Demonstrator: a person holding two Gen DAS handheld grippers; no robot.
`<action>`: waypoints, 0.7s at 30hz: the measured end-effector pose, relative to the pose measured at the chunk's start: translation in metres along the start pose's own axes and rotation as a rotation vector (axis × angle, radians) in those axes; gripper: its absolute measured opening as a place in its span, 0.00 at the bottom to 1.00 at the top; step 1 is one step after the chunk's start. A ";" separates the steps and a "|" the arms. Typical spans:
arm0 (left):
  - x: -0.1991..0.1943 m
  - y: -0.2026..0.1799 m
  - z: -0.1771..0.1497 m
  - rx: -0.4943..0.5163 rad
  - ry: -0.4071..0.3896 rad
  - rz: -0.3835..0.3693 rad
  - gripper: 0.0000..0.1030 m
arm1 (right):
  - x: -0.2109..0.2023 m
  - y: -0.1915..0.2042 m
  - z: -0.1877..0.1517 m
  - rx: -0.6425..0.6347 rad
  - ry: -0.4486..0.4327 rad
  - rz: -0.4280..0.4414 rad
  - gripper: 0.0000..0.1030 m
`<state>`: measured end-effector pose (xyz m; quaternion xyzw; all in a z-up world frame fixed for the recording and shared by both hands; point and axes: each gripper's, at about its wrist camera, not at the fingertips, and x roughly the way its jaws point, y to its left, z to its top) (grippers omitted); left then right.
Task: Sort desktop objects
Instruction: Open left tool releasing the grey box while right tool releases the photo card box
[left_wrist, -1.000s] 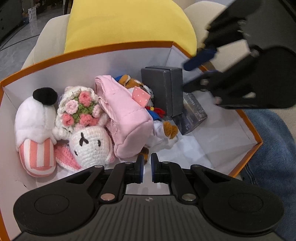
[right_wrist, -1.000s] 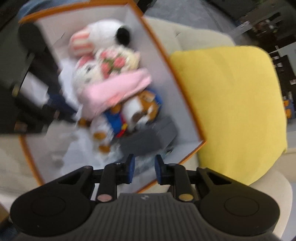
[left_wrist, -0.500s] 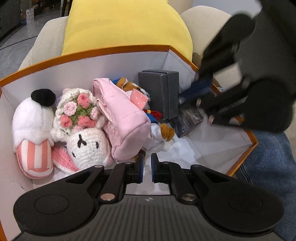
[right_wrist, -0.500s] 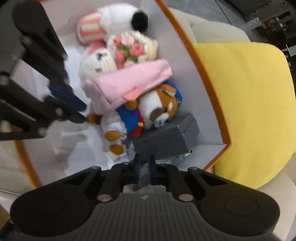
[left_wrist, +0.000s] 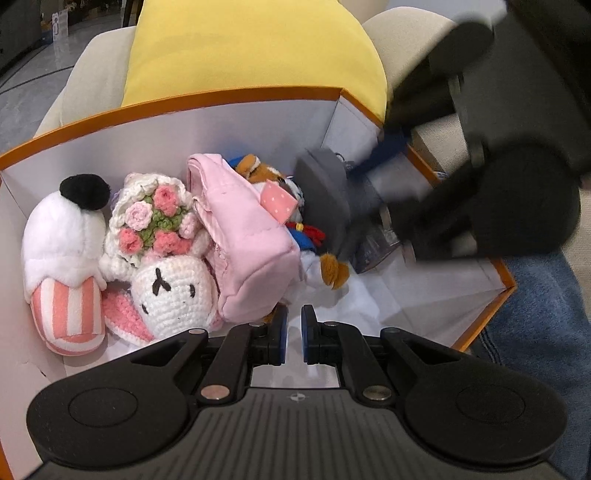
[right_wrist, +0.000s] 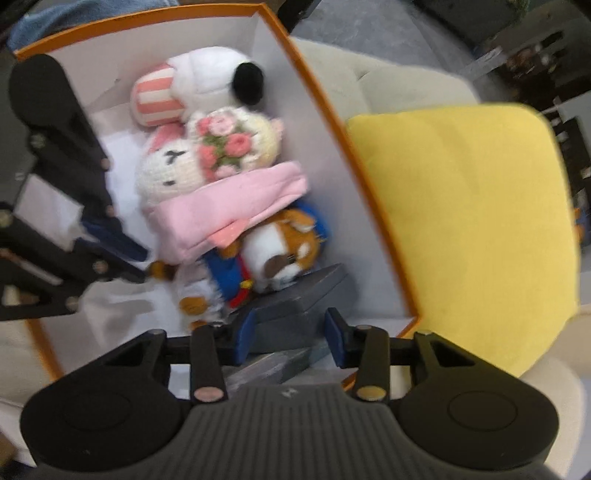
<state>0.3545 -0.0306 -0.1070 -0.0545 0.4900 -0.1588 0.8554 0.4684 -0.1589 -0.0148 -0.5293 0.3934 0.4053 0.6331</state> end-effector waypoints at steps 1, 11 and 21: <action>0.001 0.000 0.001 0.000 0.005 -0.005 0.07 | 0.003 0.006 -0.002 -0.024 0.002 -0.006 0.35; 0.001 0.000 0.000 0.009 0.000 -0.002 0.07 | 0.003 0.017 -0.005 -0.173 0.106 -0.017 0.53; 0.001 -0.004 -0.003 0.019 0.010 -0.018 0.07 | 0.035 0.038 -0.007 -0.332 0.213 -0.115 0.59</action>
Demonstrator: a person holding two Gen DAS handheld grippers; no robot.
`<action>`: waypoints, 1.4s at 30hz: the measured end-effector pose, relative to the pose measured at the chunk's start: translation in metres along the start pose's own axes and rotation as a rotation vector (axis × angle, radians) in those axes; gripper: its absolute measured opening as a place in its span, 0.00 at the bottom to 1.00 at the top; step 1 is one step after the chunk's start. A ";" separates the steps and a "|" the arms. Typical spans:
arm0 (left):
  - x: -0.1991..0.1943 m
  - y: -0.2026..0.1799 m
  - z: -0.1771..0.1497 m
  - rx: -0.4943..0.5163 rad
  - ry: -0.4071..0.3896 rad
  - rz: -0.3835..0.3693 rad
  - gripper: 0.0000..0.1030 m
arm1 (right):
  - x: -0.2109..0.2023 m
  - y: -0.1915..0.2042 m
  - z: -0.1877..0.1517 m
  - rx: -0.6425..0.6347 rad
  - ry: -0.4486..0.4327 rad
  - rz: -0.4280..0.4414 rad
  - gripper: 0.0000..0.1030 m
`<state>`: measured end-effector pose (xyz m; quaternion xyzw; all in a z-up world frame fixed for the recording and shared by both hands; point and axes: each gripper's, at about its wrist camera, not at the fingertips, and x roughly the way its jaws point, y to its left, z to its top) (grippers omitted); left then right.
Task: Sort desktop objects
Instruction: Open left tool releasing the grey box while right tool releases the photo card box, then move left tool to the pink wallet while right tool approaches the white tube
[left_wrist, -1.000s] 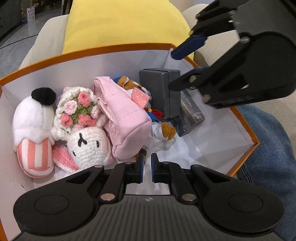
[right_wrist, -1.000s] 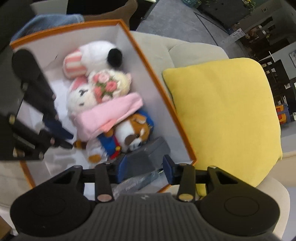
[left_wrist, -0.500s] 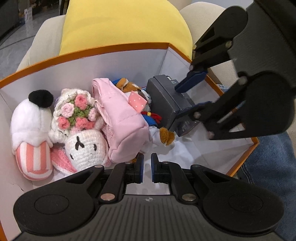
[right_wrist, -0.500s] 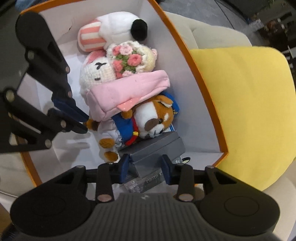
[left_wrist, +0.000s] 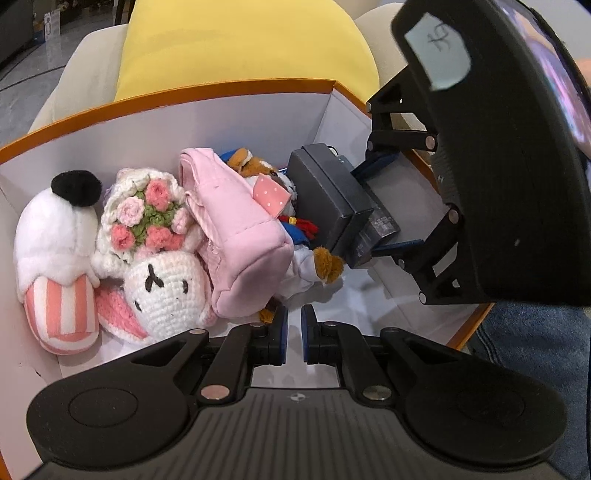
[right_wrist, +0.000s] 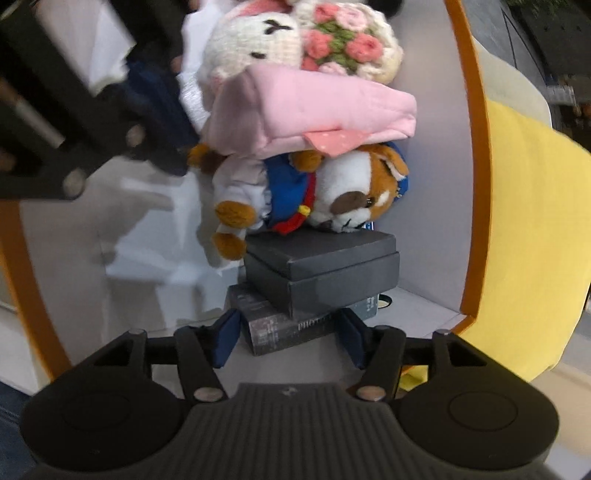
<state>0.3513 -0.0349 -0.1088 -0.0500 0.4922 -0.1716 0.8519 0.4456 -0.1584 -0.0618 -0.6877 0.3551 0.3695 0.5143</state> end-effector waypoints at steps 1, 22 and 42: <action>-0.001 -0.001 -0.002 -0.004 0.006 -0.004 0.07 | -0.001 0.000 -0.002 0.004 -0.008 -0.002 0.58; 0.001 0.002 -0.007 -0.004 0.011 -0.014 0.07 | -0.008 0.015 -0.028 -0.071 -0.092 -0.056 0.52; -0.114 -0.025 -0.034 0.041 -0.163 0.006 0.08 | -0.139 0.025 -0.081 0.751 -0.373 0.031 0.50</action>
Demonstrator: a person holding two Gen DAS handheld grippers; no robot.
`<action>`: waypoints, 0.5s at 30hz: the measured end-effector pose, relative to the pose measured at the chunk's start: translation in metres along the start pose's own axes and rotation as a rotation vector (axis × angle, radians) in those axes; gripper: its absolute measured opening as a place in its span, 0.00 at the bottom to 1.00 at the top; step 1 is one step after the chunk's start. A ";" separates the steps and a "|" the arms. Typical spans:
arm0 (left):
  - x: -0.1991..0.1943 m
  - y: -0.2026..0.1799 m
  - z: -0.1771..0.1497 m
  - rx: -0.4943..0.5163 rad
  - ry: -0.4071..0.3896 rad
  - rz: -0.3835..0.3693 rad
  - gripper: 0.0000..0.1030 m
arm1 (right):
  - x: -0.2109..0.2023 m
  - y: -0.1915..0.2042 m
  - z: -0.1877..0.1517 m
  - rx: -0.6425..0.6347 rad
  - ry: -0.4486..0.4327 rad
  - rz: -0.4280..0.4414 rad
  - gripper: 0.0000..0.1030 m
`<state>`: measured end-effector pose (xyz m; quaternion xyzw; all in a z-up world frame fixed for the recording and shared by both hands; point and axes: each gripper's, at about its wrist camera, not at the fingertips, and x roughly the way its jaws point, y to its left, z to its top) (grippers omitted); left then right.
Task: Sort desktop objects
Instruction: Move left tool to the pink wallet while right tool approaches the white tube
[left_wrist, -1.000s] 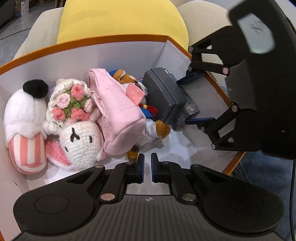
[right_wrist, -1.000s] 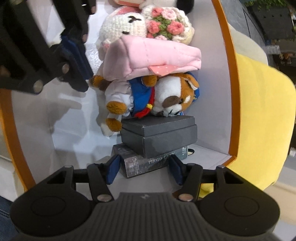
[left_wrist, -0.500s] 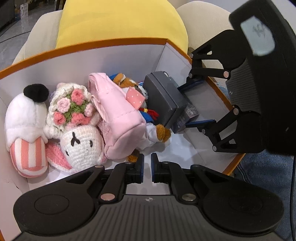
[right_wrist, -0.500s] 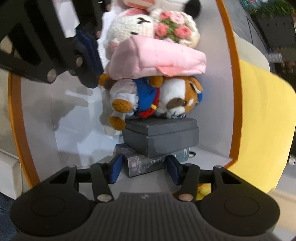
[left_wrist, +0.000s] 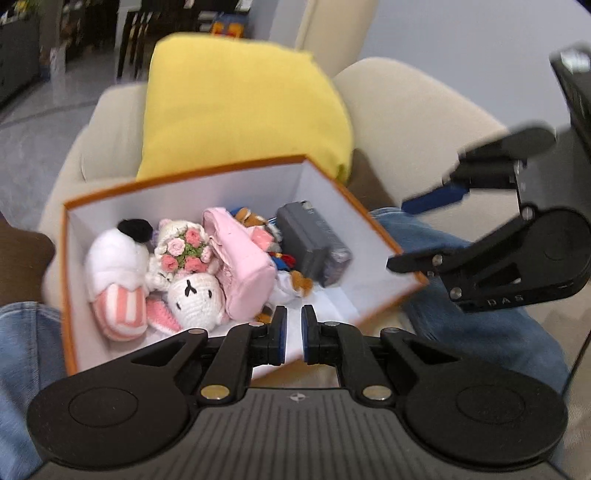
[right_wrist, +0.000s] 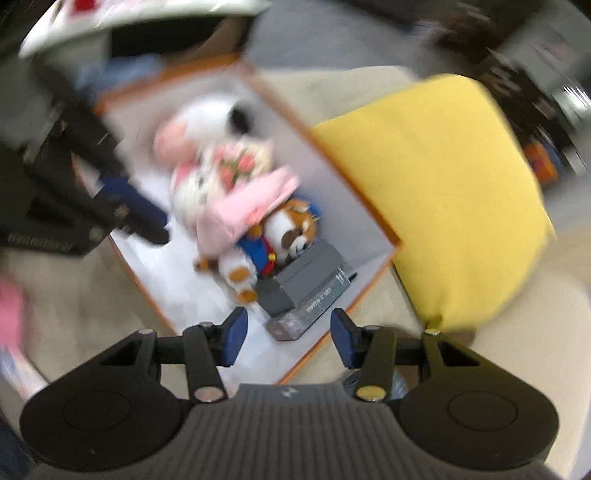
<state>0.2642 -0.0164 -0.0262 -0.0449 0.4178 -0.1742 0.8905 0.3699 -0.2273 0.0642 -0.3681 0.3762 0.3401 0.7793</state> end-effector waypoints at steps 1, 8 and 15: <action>-0.010 -0.005 -0.006 0.005 -0.006 0.002 0.10 | -0.019 0.008 -0.010 0.061 -0.039 0.010 0.50; -0.053 -0.027 -0.069 0.061 0.031 0.058 0.21 | -0.044 0.086 -0.085 0.307 -0.135 0.086 0.49; -0.053 -0.024 -0.136 0.084 0.188 0.123 0.31 | -0.037 0.132 -0.140 0.591 -0.061 0.266 0.47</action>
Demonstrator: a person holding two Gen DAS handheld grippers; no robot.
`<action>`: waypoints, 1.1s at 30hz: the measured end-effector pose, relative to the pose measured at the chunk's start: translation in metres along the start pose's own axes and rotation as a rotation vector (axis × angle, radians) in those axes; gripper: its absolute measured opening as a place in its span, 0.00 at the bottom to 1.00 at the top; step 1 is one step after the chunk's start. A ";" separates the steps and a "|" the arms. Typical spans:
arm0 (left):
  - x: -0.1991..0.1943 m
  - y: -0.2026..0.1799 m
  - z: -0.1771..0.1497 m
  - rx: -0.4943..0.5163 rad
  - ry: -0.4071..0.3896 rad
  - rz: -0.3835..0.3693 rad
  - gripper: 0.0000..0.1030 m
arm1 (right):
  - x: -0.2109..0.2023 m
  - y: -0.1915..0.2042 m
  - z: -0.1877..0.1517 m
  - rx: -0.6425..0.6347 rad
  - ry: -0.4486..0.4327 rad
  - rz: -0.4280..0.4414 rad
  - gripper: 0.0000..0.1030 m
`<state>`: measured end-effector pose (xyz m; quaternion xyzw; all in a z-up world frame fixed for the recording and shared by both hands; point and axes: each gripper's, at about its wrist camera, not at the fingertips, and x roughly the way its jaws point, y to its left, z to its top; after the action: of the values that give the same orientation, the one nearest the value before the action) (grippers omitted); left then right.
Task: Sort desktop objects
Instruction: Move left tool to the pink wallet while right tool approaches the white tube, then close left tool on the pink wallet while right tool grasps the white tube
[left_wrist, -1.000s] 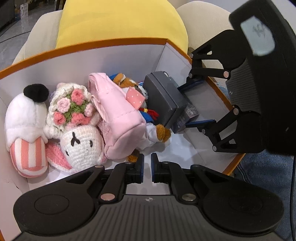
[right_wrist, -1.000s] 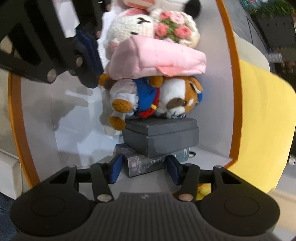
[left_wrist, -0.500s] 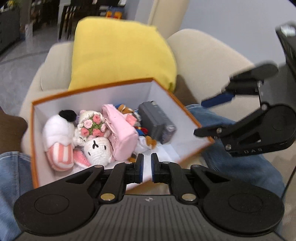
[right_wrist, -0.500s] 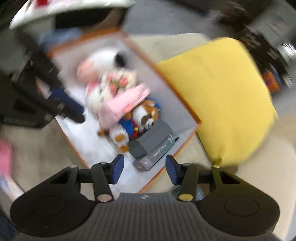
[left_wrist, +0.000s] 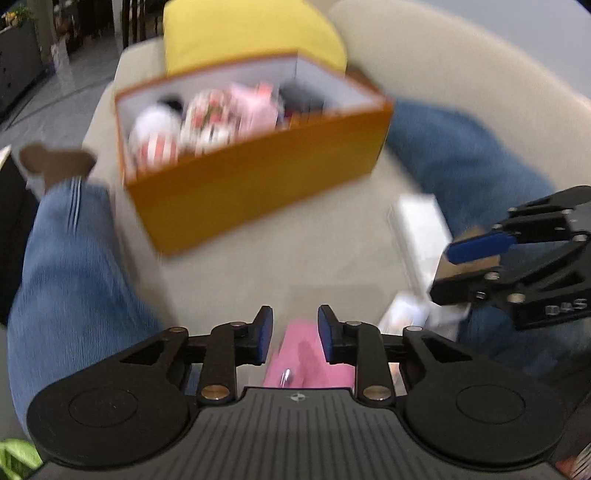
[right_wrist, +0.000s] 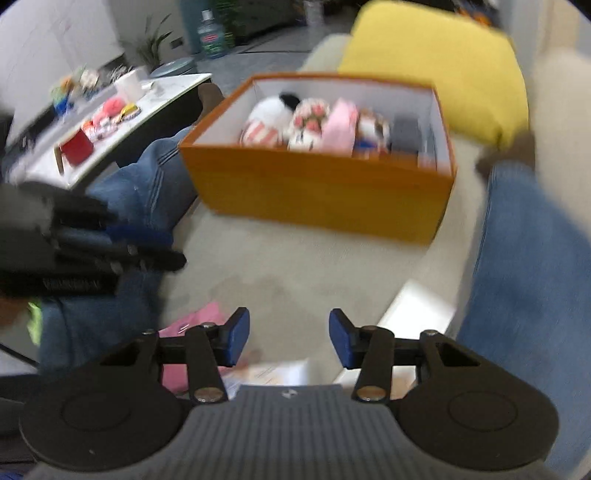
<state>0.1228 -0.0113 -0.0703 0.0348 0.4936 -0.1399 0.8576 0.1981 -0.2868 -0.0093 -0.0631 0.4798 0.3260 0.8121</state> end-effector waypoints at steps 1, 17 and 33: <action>0.005 0.001 -0.008 0.002 0.015 0.011 0.33 | 0.004 0.002 -0.008 0.020 0.022 0.009 0.47; 0.054 0.017 -0.038 -0.033 0.134 -0.015 0.68 | 0.086 -0.007 -0.065 0.442 0.192 -0.002 0.51; 0.048 0.015 -0.051 -0.140 0.036 -0.005 0.41 | 0.070 -0.003 -0.060 0.413 0.053 -0.024 0.30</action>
<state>0.1066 0.0037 -0.1386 -0.0241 0.5175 -0.1067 0.8486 0.1788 -0.2810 -0.0995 0.0905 0.5570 0.2094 0.7986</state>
